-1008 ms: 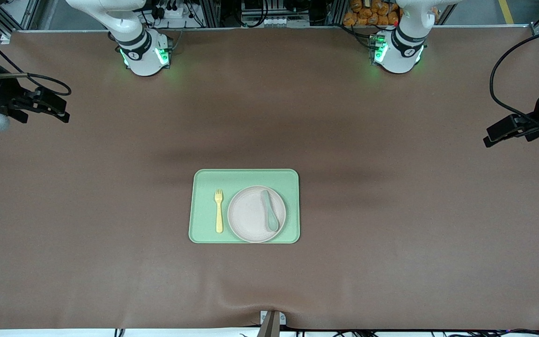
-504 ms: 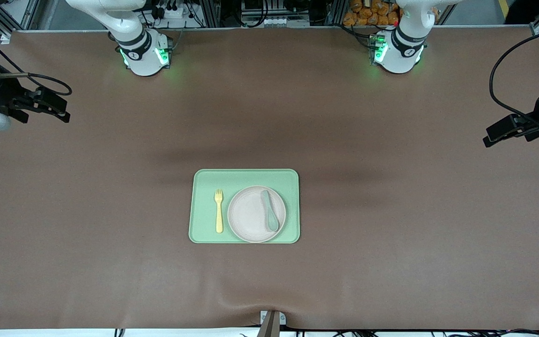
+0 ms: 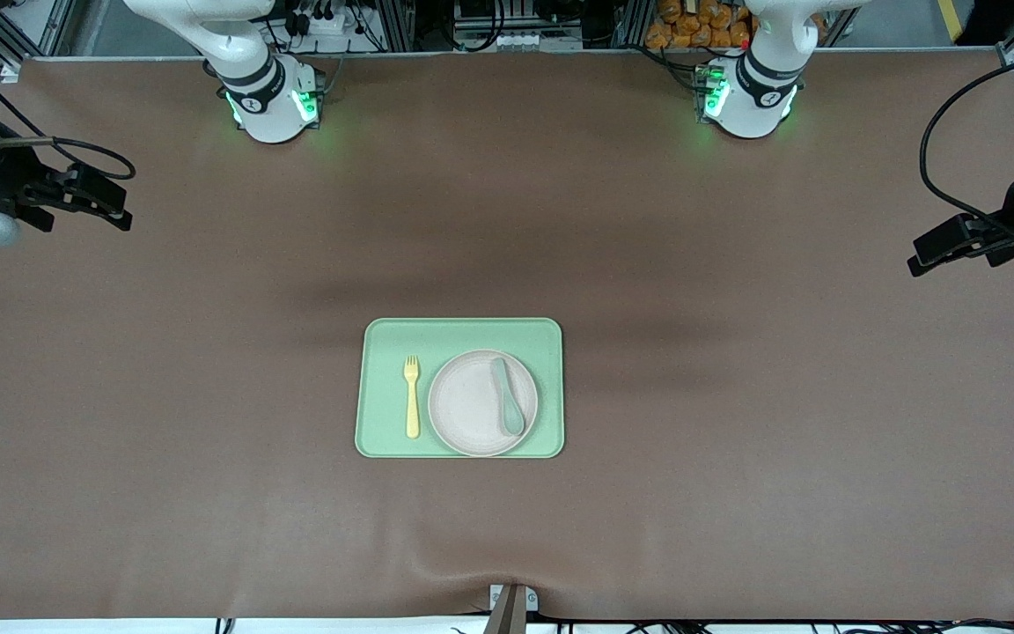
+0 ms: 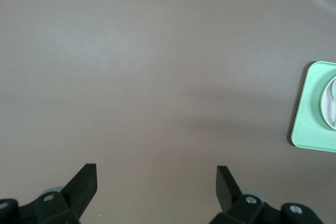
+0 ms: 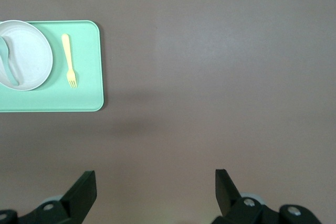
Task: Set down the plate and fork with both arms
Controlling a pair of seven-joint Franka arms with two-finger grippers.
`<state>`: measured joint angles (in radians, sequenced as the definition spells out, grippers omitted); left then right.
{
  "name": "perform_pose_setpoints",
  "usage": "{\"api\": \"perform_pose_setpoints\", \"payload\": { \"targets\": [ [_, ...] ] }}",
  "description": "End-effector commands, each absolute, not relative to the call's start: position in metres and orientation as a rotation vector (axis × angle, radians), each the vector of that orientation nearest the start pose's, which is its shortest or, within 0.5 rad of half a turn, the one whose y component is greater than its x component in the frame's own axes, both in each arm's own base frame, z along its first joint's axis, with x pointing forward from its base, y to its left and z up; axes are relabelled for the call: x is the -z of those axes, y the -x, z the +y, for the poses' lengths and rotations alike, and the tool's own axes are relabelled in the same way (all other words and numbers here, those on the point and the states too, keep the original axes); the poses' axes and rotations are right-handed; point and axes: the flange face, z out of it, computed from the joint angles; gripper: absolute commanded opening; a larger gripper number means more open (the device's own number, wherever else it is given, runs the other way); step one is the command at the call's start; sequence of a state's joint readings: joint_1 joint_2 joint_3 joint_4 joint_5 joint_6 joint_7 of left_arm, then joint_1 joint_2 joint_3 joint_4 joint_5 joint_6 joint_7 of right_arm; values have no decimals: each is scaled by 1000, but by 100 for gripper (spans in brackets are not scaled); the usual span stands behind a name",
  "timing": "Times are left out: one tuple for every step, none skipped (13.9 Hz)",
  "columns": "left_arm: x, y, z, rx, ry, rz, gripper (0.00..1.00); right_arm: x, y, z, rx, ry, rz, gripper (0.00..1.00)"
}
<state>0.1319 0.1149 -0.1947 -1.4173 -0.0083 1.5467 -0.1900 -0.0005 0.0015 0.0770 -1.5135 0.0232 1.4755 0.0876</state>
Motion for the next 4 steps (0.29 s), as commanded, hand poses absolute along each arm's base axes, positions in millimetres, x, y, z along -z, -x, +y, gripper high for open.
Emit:
{"api": "perform_pose_setpoints", "payload": {
  "targets": [
    [-634,-585,-31,37,3154,-170,100,-646,-543,43,-61,3108,0,100],
    [-634,-585,-32,37,3152,-167,100,-647,-544,42,-56,3108,5,100],
    [-634,-585,-33,35,3152,-165,100,-647,-544,42,-56,3108,5,100],
    [-634,-584,-35,27,3152,-160,100,-647,-544,41,-54,3108,7,100]
  ]
}}
